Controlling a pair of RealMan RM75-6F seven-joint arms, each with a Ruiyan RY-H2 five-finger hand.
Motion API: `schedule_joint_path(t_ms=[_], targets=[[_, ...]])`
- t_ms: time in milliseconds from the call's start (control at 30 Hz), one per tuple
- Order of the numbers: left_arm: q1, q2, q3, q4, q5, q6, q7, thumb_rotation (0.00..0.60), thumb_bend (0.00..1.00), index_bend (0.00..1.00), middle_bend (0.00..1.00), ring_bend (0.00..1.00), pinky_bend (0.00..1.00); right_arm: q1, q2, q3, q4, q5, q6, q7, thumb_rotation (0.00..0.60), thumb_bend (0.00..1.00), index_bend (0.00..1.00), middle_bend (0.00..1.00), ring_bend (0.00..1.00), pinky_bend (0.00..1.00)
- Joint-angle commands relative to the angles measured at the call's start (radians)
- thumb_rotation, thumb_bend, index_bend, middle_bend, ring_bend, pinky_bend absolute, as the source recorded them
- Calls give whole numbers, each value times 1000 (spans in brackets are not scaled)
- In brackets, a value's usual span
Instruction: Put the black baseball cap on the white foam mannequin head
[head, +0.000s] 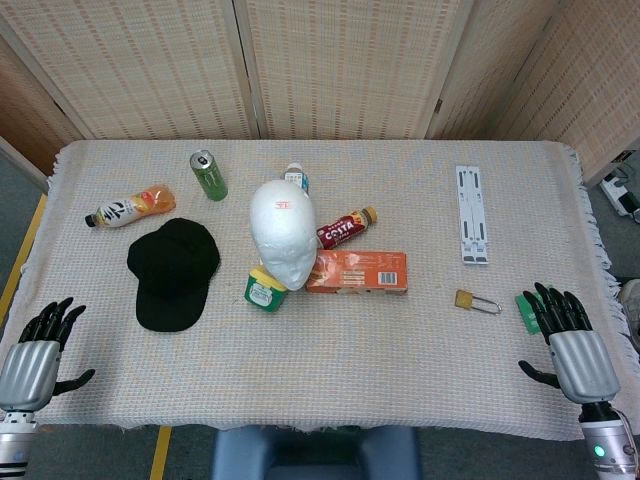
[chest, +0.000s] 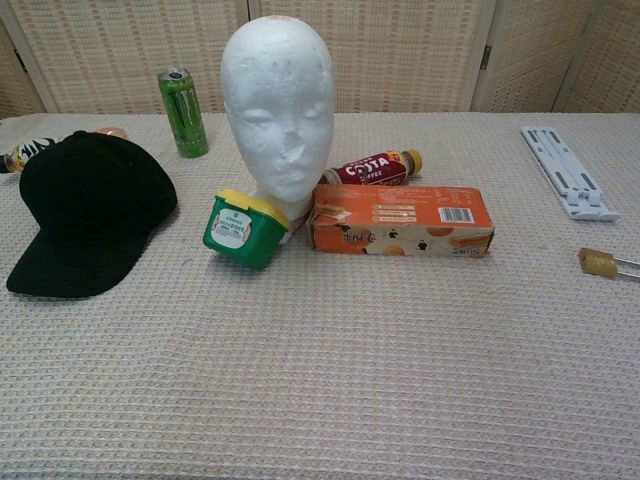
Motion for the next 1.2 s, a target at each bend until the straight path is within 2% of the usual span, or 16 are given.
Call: schedule_joint_path(t_ms=[33, 200, 267, 367, 433, 533, 567, 633, 733, 967, 1067, 1200], targets=[[-4, 0, 7, -4, 3, -13, 4, 600, 111, 155, 91, 8, 183, 0, -6, 0, 10, -4, 3, 4, 600, 0, 0, 0, 0, 0], [-22, -40, 21, 33, 61, -18, -50, 600, 112, 156, 114, 17, 190, -6, -4, -1, 9, -1, 8, -2, 600, 0, 0, 0, 0, 0], [-31, -94, 15, 97, 110, 17, -90, 600, 112, 174, 192, 69, 250, -9, -1, 0, 7, 1, 13, -1, 600, 0, 0, 0, 0, 0], [-53, -208, 4, 249, 190, 84, -156, 600, 111, 251, 440, 294, 484, -10, -2, 2, 7, 4, 16, -7, 600, 0, 0, 0, 0, 0], [-73, -298, -4, 380, 229, 121, -212, 600, 115, 386, 690, 554, 705, -10, -4, 3, 4, 3, 17, -7, 600, 0, 0, 0, 0, 0], [-103, -390, -6, 525, 248, 124, -270, 600, 133, 489, 948, 803, 907, -10, -6, 3, 5, -3, 19, -10, 600, 0, 0, 0, 0, 0], [-116, -424, -6, 582, 252, 122, -286, 600, 136, 494, 976, 840, 938, -9, -9, 4, 7, -5, 21, -10, 600, 0, 0, 0, 0, 0], [-133, -472, -6, 662, 256, 116, -304, 600, 148, 501, 1000, 923, 991, -9, -13, 5, 11, -8, 24, -7, 600, 0, 0, 0, 0, 0], [-158, -548, -8, 795, 255, 114, -342, 600, 161, 505, 1000, 985, 1000, -9, -14, 5, 15, -7, 23, -1, 600, 0, 0, 0, 0, 0], [-203, -738, 8, 1177, 275, 169, -389, 600, 195, 505, 1000, 1000, 1000, -8, 7, 4, -6, 13, 2, 10, 600, 0, 0, 0, 0, 0], [-212, -796, 14, 1294, 264, 154, -408, 600, 217, 503, 1000, 1000, 1000, -10, 12, 2, -7, 9, 5, 20, 600, 0, 0, 0, 0, 0], [-215, -843, 21, 1394, 247, 128, -421, 600, 247, 492, 1000, 1000, 1000, -12, 22, 0, -13, 7, 6, 33, 600, 0, 0, 0, 0, 0]])
